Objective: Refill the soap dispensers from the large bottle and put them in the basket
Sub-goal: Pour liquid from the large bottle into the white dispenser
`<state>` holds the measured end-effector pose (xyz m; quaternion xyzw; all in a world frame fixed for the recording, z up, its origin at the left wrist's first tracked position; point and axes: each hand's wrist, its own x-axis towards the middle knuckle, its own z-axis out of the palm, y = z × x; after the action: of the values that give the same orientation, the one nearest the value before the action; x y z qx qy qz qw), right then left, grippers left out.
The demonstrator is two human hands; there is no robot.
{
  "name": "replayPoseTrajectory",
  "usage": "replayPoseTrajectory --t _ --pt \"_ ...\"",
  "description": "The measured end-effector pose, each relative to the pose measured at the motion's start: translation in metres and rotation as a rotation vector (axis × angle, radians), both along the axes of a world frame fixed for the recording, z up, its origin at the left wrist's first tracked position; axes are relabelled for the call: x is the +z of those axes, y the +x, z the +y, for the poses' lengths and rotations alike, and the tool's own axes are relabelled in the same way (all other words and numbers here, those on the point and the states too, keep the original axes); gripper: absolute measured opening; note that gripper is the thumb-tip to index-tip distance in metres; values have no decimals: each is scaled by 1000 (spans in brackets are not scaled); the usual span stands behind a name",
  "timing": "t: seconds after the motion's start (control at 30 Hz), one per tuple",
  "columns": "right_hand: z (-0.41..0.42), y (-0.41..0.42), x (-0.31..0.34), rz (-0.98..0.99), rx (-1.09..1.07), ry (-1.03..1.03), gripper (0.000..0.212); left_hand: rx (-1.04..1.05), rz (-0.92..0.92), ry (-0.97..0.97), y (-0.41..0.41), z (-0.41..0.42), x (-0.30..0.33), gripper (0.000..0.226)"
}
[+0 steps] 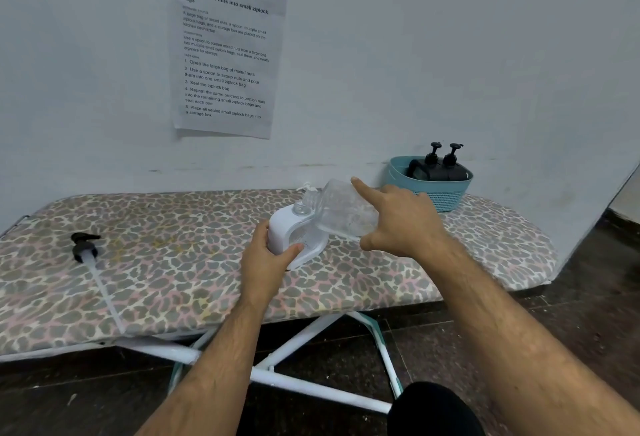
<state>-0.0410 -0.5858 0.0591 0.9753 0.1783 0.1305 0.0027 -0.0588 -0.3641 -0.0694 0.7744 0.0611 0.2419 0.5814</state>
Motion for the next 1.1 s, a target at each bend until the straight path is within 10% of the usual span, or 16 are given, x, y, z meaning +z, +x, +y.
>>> replayPoseTrajectory --t 1.1 --pt "13 -10 29 85 -19 -133 100 -1 25 -20 1 1 -1 54"
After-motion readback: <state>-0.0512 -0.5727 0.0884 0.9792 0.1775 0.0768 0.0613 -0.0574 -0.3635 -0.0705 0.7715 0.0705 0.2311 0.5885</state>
